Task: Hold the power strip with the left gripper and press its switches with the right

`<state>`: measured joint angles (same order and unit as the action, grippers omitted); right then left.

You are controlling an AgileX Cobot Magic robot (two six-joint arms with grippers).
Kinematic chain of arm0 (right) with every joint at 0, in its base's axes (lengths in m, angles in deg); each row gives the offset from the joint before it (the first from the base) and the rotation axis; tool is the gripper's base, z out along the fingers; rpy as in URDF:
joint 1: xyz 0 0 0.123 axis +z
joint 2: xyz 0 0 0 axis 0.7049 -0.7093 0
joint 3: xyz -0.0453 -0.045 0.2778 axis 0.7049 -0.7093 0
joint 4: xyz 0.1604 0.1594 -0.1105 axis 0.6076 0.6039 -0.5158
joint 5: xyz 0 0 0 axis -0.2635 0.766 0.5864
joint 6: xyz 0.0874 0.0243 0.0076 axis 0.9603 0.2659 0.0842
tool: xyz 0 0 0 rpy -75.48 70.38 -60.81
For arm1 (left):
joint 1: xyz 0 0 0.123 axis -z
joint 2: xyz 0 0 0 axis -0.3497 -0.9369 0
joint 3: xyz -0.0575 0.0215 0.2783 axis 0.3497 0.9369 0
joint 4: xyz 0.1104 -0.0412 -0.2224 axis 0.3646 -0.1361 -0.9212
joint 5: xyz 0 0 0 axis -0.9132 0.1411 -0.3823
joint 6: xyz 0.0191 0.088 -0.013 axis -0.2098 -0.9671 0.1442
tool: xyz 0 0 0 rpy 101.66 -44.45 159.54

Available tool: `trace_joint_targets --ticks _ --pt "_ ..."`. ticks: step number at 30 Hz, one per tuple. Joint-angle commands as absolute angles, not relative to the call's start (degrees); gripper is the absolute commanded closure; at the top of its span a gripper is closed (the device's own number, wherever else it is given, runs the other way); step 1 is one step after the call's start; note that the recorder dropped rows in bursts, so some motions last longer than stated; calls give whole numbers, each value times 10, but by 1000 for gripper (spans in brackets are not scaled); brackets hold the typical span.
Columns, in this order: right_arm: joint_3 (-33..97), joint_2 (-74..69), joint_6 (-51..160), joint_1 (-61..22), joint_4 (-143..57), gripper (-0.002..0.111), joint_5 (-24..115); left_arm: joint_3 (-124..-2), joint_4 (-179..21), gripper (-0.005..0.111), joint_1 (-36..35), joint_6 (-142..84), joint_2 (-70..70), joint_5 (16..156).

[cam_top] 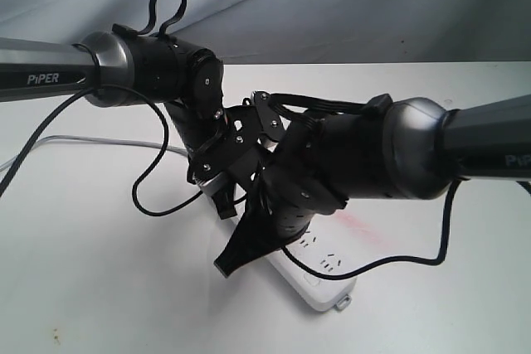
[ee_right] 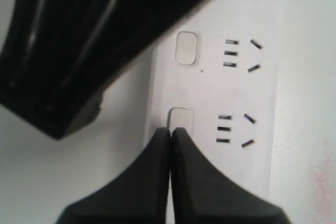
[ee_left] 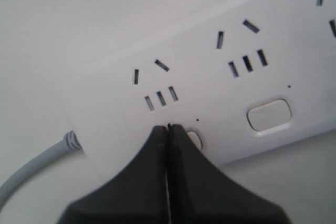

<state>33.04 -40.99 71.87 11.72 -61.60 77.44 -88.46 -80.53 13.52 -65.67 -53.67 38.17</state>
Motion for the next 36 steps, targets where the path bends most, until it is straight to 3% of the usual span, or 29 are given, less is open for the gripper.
trace_joint_targets --ticks 1,36 --pt "329 -424 741 116 -653 108 765 -873 -817 107 138 -655 -545 357" --pt "329 -454 794 116 -666 108 765 -873 -821 107 138 -655 -545 357"
